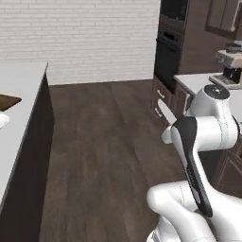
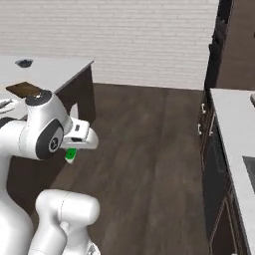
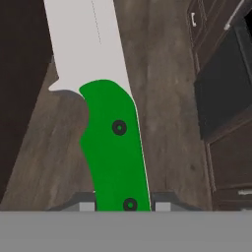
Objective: Pick up the knife from the drawer and place it on the cutting board. Then place the meat from the plate to the cutting board.
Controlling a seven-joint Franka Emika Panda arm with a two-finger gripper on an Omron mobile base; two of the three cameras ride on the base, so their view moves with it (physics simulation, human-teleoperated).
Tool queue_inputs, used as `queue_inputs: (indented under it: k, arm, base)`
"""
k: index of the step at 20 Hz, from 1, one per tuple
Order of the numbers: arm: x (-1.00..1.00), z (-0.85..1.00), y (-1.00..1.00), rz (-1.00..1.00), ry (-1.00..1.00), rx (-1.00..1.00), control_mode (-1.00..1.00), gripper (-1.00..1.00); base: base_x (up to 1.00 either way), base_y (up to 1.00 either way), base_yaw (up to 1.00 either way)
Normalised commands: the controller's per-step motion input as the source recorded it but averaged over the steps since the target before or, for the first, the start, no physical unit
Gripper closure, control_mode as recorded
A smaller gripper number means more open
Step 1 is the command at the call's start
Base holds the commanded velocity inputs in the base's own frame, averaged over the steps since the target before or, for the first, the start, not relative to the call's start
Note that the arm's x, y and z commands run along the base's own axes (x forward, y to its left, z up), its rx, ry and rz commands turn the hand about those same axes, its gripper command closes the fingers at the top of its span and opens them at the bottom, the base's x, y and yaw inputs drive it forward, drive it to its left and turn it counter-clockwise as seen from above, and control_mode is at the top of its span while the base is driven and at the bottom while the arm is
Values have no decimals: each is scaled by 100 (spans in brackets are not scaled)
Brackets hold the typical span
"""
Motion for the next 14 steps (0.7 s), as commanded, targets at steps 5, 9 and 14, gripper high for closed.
queue_inputs:
  k: [5, 9, 14]
  arm:
    - [0, 0, 0, 0, 0, 0, 100, 100]
    - [0, 0, 0, 0, 0, 0, 100, 100]
    - [0, 0, 0, 0, 0, 0, 100, 100]
  base:
    - [93, -51, 69]
    - [85, -43, 74]
    - [70, -47, 74]
